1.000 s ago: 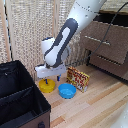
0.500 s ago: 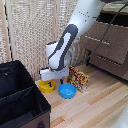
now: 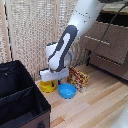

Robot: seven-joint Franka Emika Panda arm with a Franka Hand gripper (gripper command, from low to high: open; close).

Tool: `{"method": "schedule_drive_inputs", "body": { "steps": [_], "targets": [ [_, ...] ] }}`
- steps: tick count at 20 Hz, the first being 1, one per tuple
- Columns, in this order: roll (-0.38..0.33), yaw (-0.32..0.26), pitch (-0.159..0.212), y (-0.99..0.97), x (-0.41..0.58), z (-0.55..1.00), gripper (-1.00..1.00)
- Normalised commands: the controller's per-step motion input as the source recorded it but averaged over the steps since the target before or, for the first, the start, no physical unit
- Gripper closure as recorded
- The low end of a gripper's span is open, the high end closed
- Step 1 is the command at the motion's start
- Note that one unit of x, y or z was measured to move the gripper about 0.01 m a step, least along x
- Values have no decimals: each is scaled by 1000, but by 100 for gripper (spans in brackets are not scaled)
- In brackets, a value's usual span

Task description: Kindly move your gripper toward the top drawer's handle. With caution, hold the handle robustly using your gripper and pull open the top drawer. Let the handle go. Relocate your gripper to the bowl placed in the background. Gently hold the bowl using your gripper. Bring the gripper and the bowl to the ajar drawer. Softly release the bowl into it.

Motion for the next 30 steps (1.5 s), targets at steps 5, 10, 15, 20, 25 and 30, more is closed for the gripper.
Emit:
{"method": "schedule_drive_inputs", "body": {
  "steps": [5, 10, 15, 20, 25, 30],
  "targets": [
    [0, -19, -15, 93, 15, 11, 100],
    [-1, -28, -33, 201, -34, 33, 100],
    [-1, -59, -73, 415, 0, 569, 100],
    [-6, -199, -108, 464, 0, 980, 100],
    [-4, -222, -113, 437, -1, 994, 100],
    [-7, -259, -72, 270, 0, 999, 100]
  ]
}}
